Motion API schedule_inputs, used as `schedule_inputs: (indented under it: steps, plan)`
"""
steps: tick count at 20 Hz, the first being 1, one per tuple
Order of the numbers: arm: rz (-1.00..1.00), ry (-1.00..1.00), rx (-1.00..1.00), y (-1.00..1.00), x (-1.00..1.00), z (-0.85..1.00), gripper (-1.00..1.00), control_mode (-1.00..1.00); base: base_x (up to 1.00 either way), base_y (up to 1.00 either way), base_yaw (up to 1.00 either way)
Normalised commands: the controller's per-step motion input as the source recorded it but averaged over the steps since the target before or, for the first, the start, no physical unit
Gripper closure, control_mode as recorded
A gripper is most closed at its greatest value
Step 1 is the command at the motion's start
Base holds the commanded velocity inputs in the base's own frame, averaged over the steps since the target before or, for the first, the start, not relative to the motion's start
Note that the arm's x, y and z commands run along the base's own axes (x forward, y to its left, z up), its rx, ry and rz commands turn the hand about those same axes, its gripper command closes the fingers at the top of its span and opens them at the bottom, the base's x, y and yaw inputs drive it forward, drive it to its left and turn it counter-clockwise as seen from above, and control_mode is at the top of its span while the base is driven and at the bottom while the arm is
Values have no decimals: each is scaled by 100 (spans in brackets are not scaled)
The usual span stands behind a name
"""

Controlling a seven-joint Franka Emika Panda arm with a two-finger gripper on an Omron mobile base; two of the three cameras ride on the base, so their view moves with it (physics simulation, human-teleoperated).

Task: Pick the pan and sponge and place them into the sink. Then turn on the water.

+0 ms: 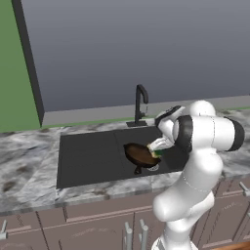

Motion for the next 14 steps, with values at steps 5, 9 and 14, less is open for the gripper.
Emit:
schedule_inputs:
  steps: [5, 9, 14]
  plan:
    - [3, 0, 1, 28, 26, -11, 100, -100, 0, 0, 0]
    - [3, 0, 1, 28, 20, -16, 100, -100, 0, 0, 0]
    - [4, 0, 2, 21, 12, -25, 100, -100, 0, 0, 0]
